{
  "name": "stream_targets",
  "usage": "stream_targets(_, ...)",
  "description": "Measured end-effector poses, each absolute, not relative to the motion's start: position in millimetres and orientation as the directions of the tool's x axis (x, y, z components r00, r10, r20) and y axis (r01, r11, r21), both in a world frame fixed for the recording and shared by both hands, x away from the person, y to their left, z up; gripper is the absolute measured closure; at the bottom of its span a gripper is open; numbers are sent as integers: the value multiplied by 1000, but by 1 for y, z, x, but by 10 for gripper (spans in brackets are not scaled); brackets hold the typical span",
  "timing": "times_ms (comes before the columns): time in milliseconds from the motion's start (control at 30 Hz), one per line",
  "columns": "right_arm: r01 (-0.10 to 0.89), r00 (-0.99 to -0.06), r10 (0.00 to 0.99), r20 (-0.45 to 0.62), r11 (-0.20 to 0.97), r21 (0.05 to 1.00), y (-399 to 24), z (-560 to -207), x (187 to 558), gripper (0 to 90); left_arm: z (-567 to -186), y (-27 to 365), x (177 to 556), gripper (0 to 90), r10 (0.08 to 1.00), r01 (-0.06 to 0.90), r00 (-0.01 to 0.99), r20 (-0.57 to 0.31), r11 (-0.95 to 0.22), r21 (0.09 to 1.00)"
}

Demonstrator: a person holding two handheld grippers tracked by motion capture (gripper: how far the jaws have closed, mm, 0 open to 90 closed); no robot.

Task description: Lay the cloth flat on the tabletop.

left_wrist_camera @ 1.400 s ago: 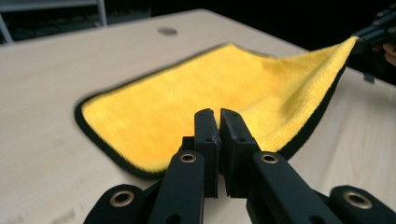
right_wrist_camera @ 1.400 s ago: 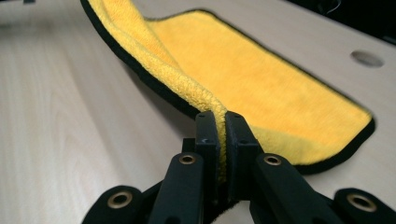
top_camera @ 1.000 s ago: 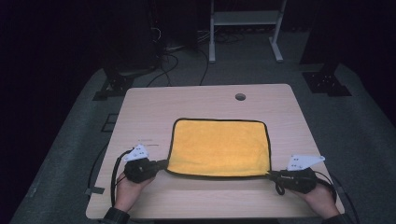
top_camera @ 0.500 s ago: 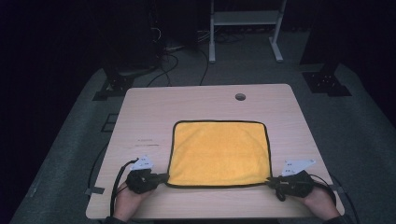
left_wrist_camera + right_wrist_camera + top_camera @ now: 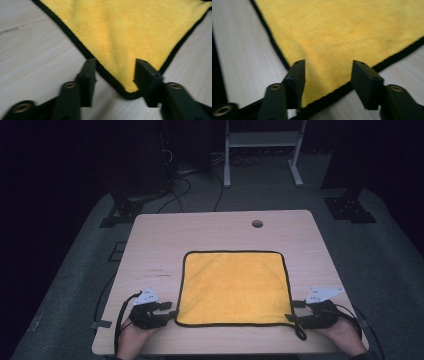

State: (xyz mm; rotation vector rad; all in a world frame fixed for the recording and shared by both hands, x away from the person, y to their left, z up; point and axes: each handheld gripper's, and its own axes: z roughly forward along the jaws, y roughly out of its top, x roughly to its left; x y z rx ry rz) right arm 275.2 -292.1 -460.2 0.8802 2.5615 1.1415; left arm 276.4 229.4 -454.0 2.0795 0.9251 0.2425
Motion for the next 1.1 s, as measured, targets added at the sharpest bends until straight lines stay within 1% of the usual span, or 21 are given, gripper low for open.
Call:
stream_targets(33, 446, -788, 613, 51, 512, 734, -294, -460, 277, 374, -454, 229, 278, 419, 691, 527, 709, -141, -387, 756)
stream_targets(100, 465, -752, 658, 45, 480, 744, -298, -461, 282, 302, -455, 228, 282, 343, 696, 531, 705, -140, -386, 754)
stream_targets(167, 491, -706, 707, 41, 446, 748, -304, -462, 289, 266, -456, 226, 287, 268, 702, 539, 698, -142, -384, 749)
stream_targets(267, 528, -632, 774, 39, 394, 752, -313, -465, 300, 232, -457, 223, 294, 197, 711, 536, 691, -127, -387, 751)
stream_targets(367, 557, -561, 827, 24, 356, 750, -320, -468, 308, 193, -457, 222, 302, 164, 722, 532, 682, -115, -382, 755)
stream_targets(500, 588, -501, 866, 16, 327, 740, -326, -473, 317, 189, -458, 220, 311, 99, 741, 531, 664, -94, -380, 758)
stream_targets(600, 598, -472, 881, 2, 319, 735, -332, -477, 323, 188, -457, 220, 319, 65, 756, 525, 650, -76, -375, 764)
stream_targets(733, 603, -446, 895, -2, 302, 738, -336, -482, 329, 160, -457, 219, 331, 19, 765, 521, 641, -66, -371, 769)
stream_targets(933, 613, -430, 903, 9, 284, 737, -340, -487, 334, 137, -459, 216, 344, 10, 776, 515, 628, -51, -365, 776)
stream_targets(1100, 617, -427, 904, 11, 282, 735, -340, -487, 334, 129, -462, 212, 355, 11, 789, 529, 613, -47, -366, 766)
